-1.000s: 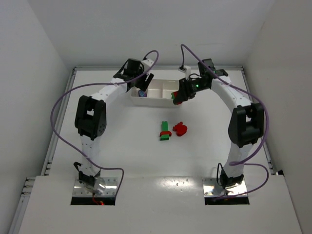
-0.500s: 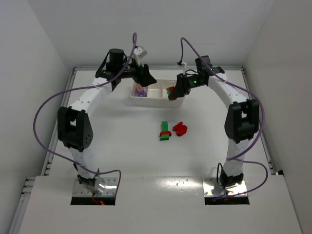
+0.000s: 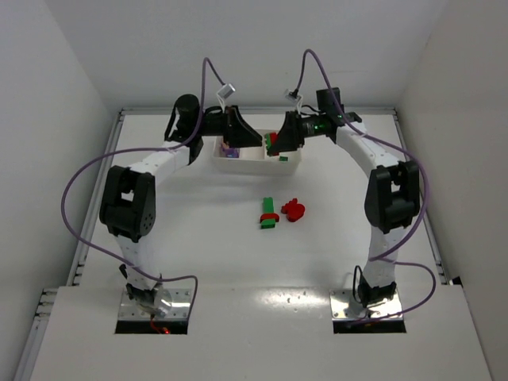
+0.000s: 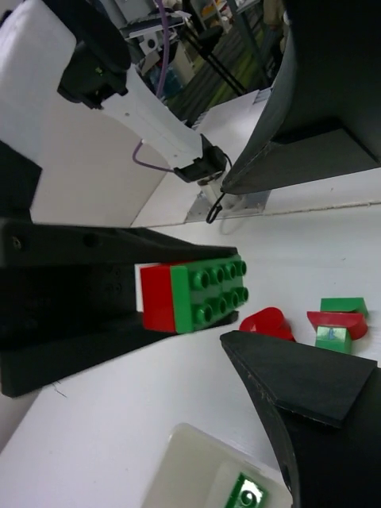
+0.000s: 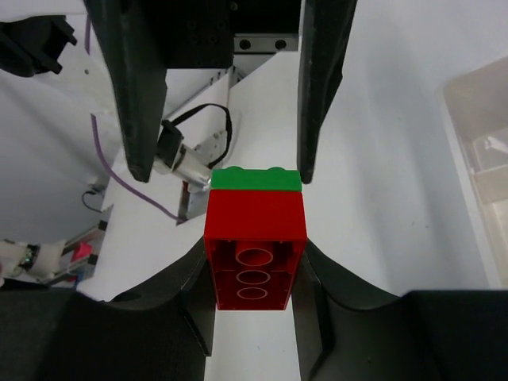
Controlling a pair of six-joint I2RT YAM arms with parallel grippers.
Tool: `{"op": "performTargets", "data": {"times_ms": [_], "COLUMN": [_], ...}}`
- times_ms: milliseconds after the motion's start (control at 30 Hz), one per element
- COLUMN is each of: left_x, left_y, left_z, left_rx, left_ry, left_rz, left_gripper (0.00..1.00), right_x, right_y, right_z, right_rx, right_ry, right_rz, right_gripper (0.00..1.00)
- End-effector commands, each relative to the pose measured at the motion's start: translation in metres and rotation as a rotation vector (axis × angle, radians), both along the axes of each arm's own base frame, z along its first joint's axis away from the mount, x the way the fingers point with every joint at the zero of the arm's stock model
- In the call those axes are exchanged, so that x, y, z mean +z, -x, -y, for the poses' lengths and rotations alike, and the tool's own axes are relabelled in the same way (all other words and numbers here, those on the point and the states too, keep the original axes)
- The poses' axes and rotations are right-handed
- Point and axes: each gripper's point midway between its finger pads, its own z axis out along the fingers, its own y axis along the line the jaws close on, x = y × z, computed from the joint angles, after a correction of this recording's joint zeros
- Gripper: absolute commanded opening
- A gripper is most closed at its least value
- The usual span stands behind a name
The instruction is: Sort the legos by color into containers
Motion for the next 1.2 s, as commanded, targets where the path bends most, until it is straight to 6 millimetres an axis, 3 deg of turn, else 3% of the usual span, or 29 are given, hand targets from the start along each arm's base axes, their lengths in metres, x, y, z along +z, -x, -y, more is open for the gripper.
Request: {"op": "performTargets", "data": {"times_ms": [0, 433, 800, 1167], "left_x": [0.026, 0.024, -0.007, -0.012], "left_y": [0.01, 0.007, -0.012, -0.027], "left_z": [0.001, 0.01, 0.011, -0.018], "left_rx": [-0.072, -0.078, 0.005, 0.12], "left_ry": [0.039, 0.031, -0.068, -0.112], "left_rz": [0.114, 0.104, 0.092, 0.105], "left_gripper": [0.75, 0.68, 0.64, 0.63], "right_x": [0.02, 0.029, 0.037, 0.039], "right_y": [0.01, 0.01, 0.016, 0.021], "right_z": [-0.005, -0.013, -0.015, -0.014], "right_rx": [0.059, 0.064, 0.065, 0.057], "right_ry": [-0.07, -0.08, -0.082, -0.08], "right_rz": [0.037, 0.057, 0.074, 0.083], "right_gripper": [0.01, 0.01, 0.01, 0.01]}}
